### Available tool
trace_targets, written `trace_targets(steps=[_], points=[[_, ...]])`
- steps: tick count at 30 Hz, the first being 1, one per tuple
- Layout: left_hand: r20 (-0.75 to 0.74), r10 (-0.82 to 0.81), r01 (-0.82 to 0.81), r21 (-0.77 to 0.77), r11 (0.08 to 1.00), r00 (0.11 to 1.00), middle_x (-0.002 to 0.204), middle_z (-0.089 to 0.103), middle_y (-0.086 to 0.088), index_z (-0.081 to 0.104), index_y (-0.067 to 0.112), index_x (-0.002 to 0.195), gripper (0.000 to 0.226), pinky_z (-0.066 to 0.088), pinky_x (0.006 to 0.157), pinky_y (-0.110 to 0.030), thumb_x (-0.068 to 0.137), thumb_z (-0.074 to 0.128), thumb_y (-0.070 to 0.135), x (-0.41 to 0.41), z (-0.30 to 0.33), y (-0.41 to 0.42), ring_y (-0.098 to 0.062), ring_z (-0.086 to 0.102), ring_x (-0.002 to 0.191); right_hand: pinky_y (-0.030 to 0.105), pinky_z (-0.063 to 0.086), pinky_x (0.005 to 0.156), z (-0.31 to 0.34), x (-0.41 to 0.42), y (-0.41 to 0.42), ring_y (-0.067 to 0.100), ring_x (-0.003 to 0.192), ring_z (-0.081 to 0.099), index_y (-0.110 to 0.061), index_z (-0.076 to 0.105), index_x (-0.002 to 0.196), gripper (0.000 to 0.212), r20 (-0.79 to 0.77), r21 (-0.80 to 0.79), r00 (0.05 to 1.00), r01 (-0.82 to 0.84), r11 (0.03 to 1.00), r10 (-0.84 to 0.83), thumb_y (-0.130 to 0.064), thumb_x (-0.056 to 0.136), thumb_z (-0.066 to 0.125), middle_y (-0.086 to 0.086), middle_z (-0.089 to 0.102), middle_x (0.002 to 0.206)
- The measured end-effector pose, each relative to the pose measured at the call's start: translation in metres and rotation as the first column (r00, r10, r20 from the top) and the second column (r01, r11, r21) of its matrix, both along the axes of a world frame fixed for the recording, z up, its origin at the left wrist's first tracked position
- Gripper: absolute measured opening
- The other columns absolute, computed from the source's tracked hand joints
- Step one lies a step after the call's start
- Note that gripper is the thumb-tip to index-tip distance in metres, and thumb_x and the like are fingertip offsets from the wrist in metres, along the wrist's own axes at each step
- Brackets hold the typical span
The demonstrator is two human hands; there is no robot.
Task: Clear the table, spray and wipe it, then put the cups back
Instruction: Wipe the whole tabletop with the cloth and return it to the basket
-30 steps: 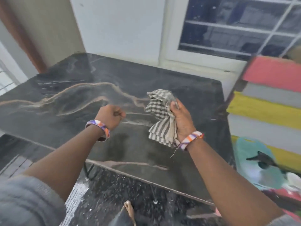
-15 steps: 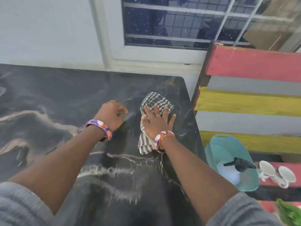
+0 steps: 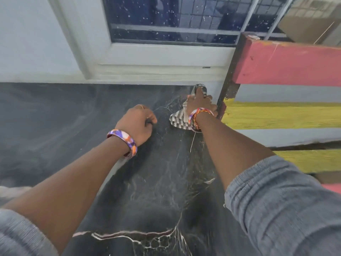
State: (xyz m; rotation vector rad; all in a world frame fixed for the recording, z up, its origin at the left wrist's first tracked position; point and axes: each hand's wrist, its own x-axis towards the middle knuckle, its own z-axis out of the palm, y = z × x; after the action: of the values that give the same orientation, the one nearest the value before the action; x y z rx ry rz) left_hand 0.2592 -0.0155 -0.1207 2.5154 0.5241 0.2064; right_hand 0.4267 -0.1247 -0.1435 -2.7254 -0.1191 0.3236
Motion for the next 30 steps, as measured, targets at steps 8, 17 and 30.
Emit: trace_targets(steps=[8,17,30], points=[[-0.001,-0.013,0.013,0.008,1.0,1.0,0.122,0.057,-0.01,0.068,0.011,0.091,0.027,0.048,0.093,-0.042,0.08,0.046,-0.001,-0.026,0.016,-0.024,-0.031,0.058,0.106,0.047,0.038,0.096,-0.001,-0.049,-0.053,0.037,0.122,0.05,-0.021,0.013,0.145,0.052,0.043,0.034,0.996,0.079,0.996,-0.081,-0.037,0.098,0.026,0.017,0.046,0.138],[0.032,-0.024,0.023,0.032,0.999,0.999,0.119,0.059,-0.011,0.069,0.008,0.092,0.03,0.05,0.087,-0.036,0.078,0.046,-0.003,-0.115,0.028,-0.089,-0.032,0.059,0.102,0.042,0.042,0.088,-0.001,-0.167,-0.145,0.037,0.114,0.055,-0.017,0.026,0.138,0.051,0.074,-0.012,0.997,0.035,0.999,-0.034,-0.048,0.097,0.024,0.018,0.054,0.126],[0.009,0.035,-0.036,0.099,0.994,0.999,0.11,0.063,-0.019,0.071,0.007,0.089,0.027,0.046,0.09,-0.035,0.075,0.05,-0.003,-0.258,0.024,-0.154,-0.037,0.059,0.102,0.044,0.044,0.085,-0.001,-0.326,-0.265,0.038,0.111,0.057,-0.022,0.018,0.144,0.049,0.077,0.047,0.997,0.004,0.999,-0.007,-0.036,0.099,0.025,0.018,0.057,0.125]])
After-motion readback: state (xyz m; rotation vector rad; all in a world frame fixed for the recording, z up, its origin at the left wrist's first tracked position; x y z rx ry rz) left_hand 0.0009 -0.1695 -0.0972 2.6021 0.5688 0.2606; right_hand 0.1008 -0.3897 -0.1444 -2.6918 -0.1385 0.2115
